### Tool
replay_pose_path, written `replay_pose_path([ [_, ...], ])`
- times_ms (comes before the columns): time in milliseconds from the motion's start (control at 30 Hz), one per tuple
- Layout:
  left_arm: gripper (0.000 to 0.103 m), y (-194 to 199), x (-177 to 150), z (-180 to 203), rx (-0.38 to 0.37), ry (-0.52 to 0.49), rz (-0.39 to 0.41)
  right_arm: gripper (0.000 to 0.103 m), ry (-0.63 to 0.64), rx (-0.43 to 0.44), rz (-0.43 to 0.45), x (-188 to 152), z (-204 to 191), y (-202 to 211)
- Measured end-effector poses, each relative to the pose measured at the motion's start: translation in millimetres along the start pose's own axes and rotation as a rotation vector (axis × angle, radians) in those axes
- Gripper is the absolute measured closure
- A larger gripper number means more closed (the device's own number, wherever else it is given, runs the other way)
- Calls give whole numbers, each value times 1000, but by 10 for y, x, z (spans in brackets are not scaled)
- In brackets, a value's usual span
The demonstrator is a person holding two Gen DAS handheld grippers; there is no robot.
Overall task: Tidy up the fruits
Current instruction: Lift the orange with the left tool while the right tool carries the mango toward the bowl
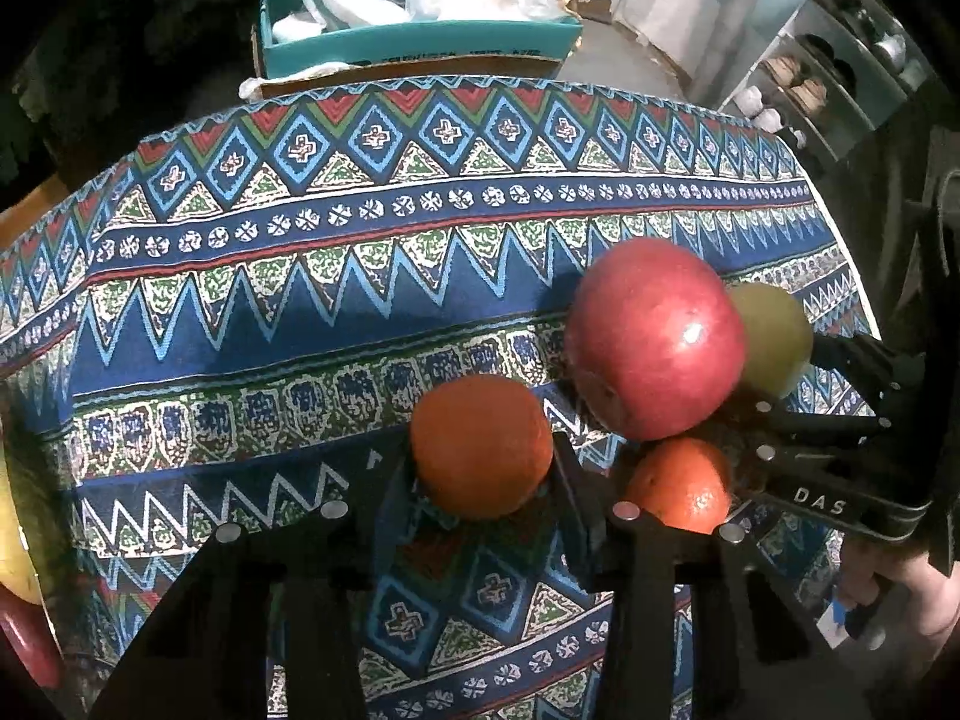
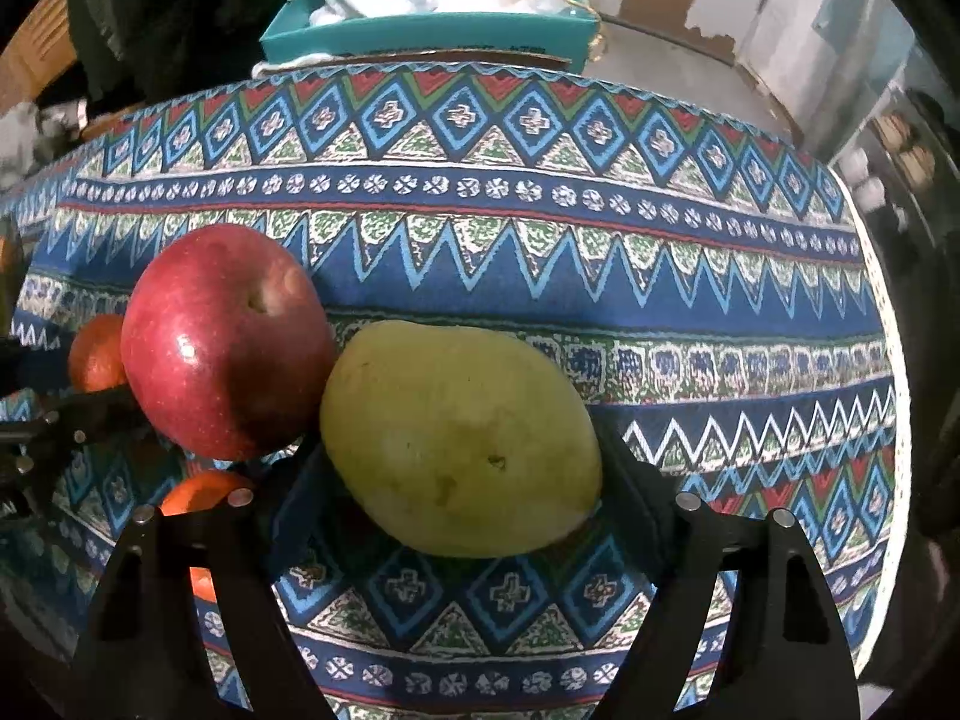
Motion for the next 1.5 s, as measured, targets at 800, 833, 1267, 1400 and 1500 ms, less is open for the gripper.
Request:
replay_pose_path([
  [800,59,708,28,-30,54,16,145,21,-100,-4,178,123,196,805],
  [833,59,751,25,-30,52,17,152,21,-100,0,187,135,174,843],
  [1267,59,1274,0,-87,80,27,245,21,-79,50,288,228,-18,1330],
  [1400,59,1407,-6,-116,87,37,271,21,-64,66,318,252,-103,1477],
  [1500,59,1518,-21,-146,110,36,293,21,-52,79,343,266,-179,1591],
])
Point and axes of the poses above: each gripper's, at about its wrist camera, not at the fingertips, and y roughly against the way its jaws point, z to its right, x to its top, the point moved 4 cm from there along -y, roughly the way its jaws point, and after that the axes turned 13 degrees about -y, right-handed, at the moved point
